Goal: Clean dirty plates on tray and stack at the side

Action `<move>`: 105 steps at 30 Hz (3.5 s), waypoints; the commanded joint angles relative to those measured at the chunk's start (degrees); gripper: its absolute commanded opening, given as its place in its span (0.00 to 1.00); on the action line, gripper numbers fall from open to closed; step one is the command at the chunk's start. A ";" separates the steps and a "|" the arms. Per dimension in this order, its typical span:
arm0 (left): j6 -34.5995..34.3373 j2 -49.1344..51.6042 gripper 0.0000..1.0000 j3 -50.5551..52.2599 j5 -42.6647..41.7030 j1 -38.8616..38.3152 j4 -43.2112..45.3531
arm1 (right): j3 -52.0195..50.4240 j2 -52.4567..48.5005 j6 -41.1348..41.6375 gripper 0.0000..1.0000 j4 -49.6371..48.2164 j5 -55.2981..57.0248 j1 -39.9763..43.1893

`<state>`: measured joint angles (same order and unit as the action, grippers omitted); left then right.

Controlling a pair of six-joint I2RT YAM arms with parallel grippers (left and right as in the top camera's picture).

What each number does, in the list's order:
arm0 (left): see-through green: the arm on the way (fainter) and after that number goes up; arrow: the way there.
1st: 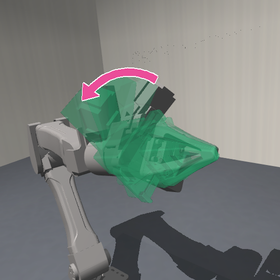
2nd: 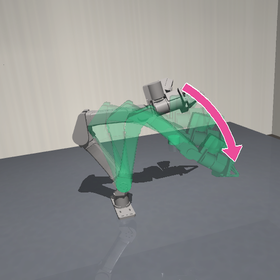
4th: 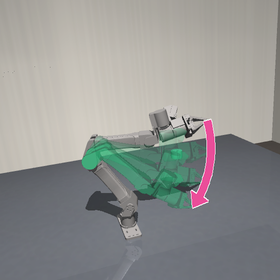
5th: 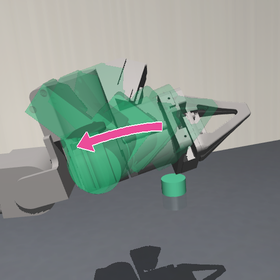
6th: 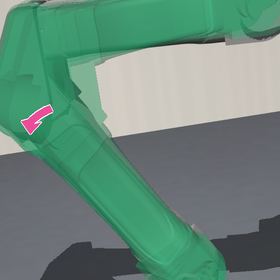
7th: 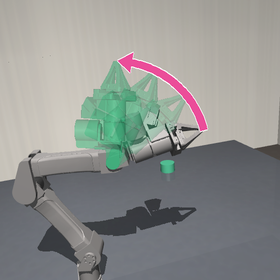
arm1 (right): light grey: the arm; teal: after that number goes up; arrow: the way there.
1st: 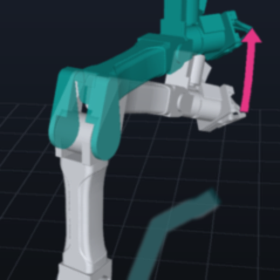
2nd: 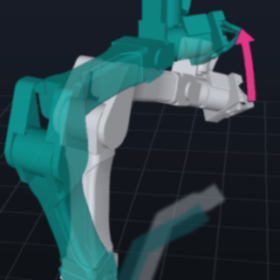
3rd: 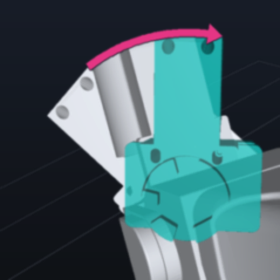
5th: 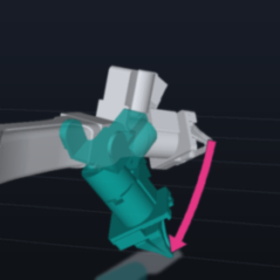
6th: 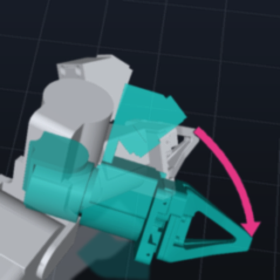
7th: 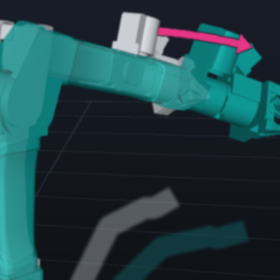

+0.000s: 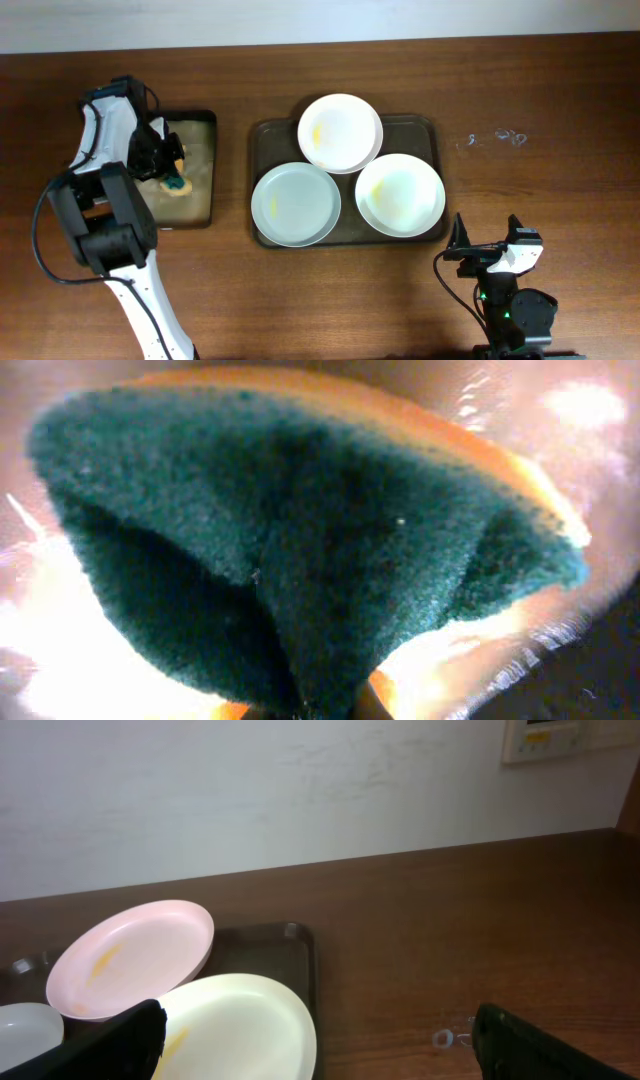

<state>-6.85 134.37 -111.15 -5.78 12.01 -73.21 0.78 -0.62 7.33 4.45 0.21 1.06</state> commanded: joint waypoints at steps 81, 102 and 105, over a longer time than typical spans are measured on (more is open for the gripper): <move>-25.24 -25.86 0.68 34.60 5.16 -40.35 26.64 | -0.46 0.37 -0.04 0.98 0.17 0.50 -0.26; -25.24 -48.87 0.99 19.41 10.12 -15.89 -11.72 | -0.46 0.37 34.47 0.98 -16.02 -38.01 -0.35; -25.27 -48.89 0.99 19.43 10.12 -15.85 -11.65 | -0.44 0.37 43.63 0.98 -30.84 -35.80 -0.31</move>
<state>-32.38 85.45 -91.68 3.46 -4.10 -84.68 0.60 -0.69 33.15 -16.75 -26.28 1.02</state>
